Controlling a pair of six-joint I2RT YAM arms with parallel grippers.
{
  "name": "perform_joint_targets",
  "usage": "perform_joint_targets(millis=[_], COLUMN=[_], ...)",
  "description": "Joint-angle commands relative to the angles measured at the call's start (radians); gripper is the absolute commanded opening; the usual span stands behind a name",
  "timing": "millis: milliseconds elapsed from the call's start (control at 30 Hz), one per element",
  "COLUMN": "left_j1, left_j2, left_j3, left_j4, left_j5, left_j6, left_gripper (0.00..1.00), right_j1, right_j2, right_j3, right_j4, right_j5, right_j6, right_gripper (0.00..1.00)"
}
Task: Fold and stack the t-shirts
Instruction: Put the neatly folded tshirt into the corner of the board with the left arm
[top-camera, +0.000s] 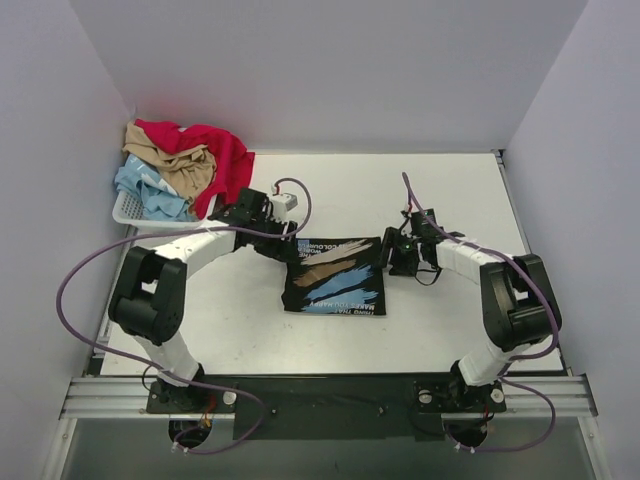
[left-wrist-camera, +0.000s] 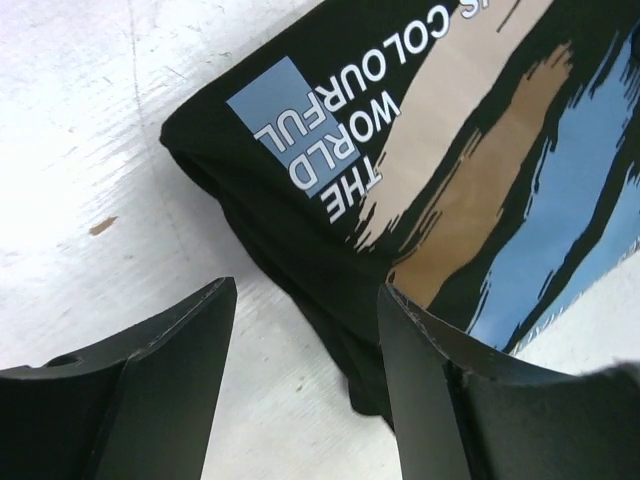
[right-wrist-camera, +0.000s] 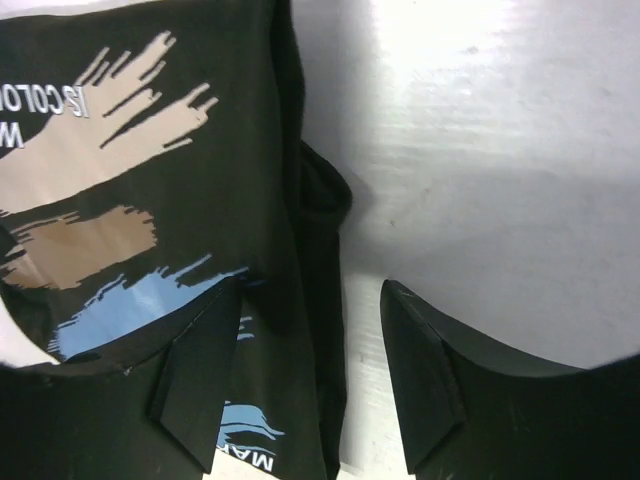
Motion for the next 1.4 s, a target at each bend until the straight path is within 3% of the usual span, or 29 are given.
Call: perform_joint_targets(millis=[0, 267, 333, 400, 433, 633, 800, 867, 967, 1167, 1367], left_j1=[-0.015, -0.018, -0.021, -0.019, -0.018, 0.057, 0.180, 0.240, 0.368, 0.633, 0.639], left_j2=[0.071, 0.202, 0.217, 0.227, 0.227, 0.139, 0.015, -0.022, -0.072, -0.164, -0.226], left_j3=[-0.011, -0.007, -0.005, -0.002, 0.002, -0.021, -0.106, -0.137, -0.154, -0.153, -0.225], left_j4=[0.142, 0.130, 0.124, 0.112, 0.104, -0.155, -0.394, -0.443, -0.534, -0.553, -0.430], left_j5=[-0.012, 0.014, 0.032, 0.058, 0.075, 0.103, -0.023, -0.079, -0.144, -0.407, -0.684], left_j6=[-0.157, -0.218, -0.225, -0.222, -0.212, 0.094, 0.422, 0.508, 0.629, 0.791, 0.849], left_gripper=[0.69, 0.57, 0.45, 0.22, 0.00, 0.00, 0.00, 0.00, 0.00, 0.00, 0.00], right_j1=[-0.007, -0.007, -0.007, -0.007, -0.007, 0.001, 0.027, 0.045, 0.085, 0.136, 0.148], right_j2=[0.060, 0.014, -0.017, -0.053, -0.066, -0.239, -0.402, -0.443, -0.477, -0.518, -0.561], right_j3=[0.019, -0.031, -0.039, -0.044, -0.048, -0.065, -0.078, -0.067, -0.030, 0.008, 0.042], right_j4=[0.089, 0.088, 0.071, 0.048, 0.028, -0.114, -0.208, -0.239, -0.294, -0.352, -0.389], right_j5=[-0.077, -0.036, -0.020, -0.005, 0.001, 0.070, 0.138, 0.159, 0.210, 0.277, 0.316], right_j6=[0.010, 0.010, 0.004, -0.002, -0.004, -0.041, -0.065, -0.079, -0.113, -0.165, -0.215], right_gripper=[0.52, 0.52, 0.52, 0.52, 0.52, 0.54, 0.61, 0.74, 0.84, 0.99, 1.00])
